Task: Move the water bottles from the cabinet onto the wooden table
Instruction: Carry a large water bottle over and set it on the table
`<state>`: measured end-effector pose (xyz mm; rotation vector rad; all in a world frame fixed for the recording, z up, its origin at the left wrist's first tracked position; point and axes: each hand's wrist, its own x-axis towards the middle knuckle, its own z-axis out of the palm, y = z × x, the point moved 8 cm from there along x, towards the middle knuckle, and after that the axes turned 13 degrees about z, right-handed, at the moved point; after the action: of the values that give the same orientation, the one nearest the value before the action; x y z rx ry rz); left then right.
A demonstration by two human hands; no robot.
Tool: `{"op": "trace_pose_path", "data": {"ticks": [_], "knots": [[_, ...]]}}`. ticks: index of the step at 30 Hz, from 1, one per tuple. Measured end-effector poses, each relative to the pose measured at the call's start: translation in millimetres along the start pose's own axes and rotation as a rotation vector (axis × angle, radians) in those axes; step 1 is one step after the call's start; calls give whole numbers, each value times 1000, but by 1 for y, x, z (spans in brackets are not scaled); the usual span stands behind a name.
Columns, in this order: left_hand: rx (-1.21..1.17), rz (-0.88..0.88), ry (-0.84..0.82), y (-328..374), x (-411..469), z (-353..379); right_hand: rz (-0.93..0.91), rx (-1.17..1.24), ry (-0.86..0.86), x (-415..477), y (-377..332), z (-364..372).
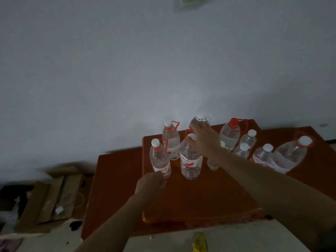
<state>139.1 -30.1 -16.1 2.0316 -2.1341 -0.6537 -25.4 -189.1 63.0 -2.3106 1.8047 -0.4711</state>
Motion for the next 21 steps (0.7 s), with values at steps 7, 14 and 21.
{"op": "trace_pose_path", "data": {"ticks": [7, 14, 21], "knots": [[-50, -100, -102, -14, 39, 30, -16, 66, -232, 30, 17, 60], [-320, -188, -150, -22, 88, 66, -27, 125, -32, -2, 57, 43], [-723, -425, -130, -39, 150, 129, 204, 283, -34, -48, 105, 34]]}}
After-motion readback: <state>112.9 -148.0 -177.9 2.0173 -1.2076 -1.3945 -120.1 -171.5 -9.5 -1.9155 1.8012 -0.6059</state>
